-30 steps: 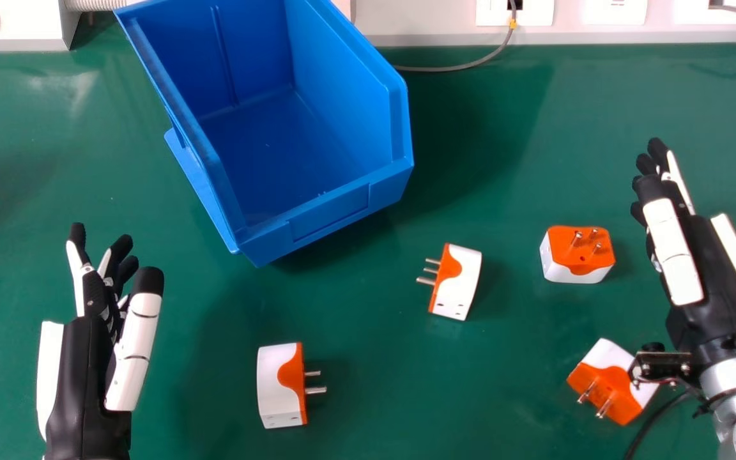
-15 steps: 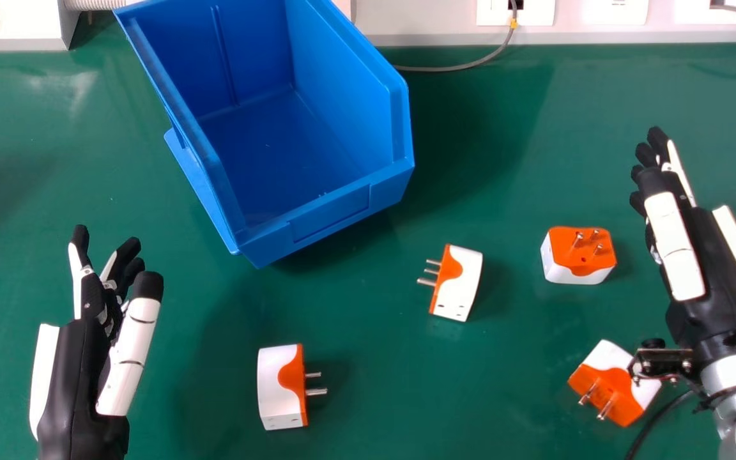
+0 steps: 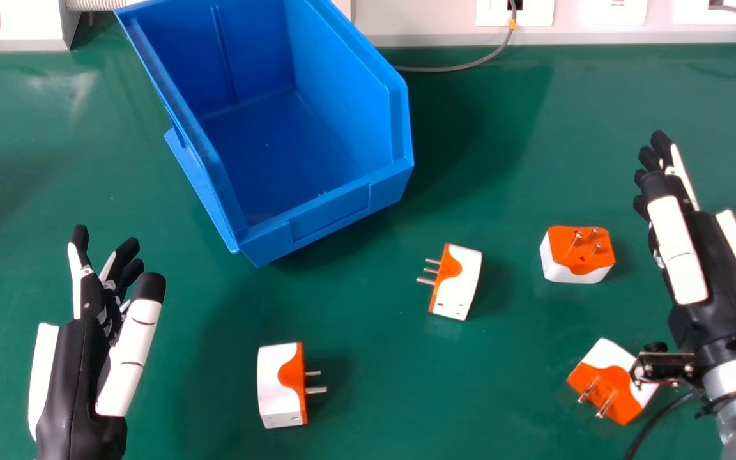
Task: Pick all objects and put in blue box
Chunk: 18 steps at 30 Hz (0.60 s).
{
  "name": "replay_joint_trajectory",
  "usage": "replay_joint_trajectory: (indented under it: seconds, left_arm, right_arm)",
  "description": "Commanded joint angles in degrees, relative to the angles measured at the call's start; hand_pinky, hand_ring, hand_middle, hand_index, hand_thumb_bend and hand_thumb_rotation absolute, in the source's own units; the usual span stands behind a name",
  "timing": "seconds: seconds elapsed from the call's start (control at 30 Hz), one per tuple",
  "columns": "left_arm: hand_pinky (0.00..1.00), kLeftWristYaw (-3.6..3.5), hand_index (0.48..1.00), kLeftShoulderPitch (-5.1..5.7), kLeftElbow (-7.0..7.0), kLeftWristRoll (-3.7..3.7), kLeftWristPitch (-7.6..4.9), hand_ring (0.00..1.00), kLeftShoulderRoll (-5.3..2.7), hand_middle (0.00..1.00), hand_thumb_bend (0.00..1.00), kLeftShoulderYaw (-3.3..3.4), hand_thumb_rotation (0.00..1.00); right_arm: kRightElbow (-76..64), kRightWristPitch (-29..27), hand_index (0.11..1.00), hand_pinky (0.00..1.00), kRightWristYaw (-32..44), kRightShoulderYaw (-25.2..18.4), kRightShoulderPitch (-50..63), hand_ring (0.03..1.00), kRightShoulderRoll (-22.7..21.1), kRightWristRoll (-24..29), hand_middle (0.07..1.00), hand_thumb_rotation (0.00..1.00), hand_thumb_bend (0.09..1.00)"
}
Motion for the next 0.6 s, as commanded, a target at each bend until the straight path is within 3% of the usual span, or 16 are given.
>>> replay_joint_trajectory:
  seconds: [0.0, 0.17, 0.27, 0.33, 0.57]
  left_arm:
    - [0.86, -0.02, 0.932, -0.07, -0.67, -0.09, -0.66, 0.93, 0.67, 0.94, 0.72, 0.26, 0.85]
    - [0.86, 0.15, 0.937, -0.44, -0.07, -0.2, -0.71, 0.94, 0.66, 0.95, 0.71, 0.43, 0.85]
    - [0.87, 0.37, 0.939, -0.5, -0.1, -0.11, -0.57, 0.94, 0.5, 0.95, 0.71, 0.41, 0.84]
    - [0.87, 0.63, 0.941, -0.25, -0.53, 0.2, -0.37, 0.94, 0.43, 0.95, 0.71, 0.38, 0.84]
    - [0.87, 1.56, 0.946, 1.15, -2.88, 1.05, 1.05, 0.94, 0.37, 0.95, 0.7, 0.11, 0.84]
  right_arm:
    - [-2.1, 0.2, 1.0, 1.0, -0.9, -0.6, -0.7, 1.0, -1.9, -1.4, 1.0, 1.0, 0.464]
    - [-4.0, 3.0, 1.0, 1.0, -1.2, -0.1, -1.6, 1.0, -4.6, -5.2, 1.0, 0.96, 0.497]
    - [-4.8, 4.0, 1.0, 1.0, -1.3, 1.0, -2.9, 1.0, -7.6, -9.8, 1.0, 0.87, 0.532]
    - [-4.3, 3.8, 1.0, 1.0, -0.9, 2.1, -4.1, 1.0, -10.1, -13.2, 1.0, 0.8, 0.552]
    - [-0.1, 3.2, 1.0, 0.99, 1.1, 6.1, -7.8, 1.0, -17.4, -20.9, 1.0, 0.71, 0.6]
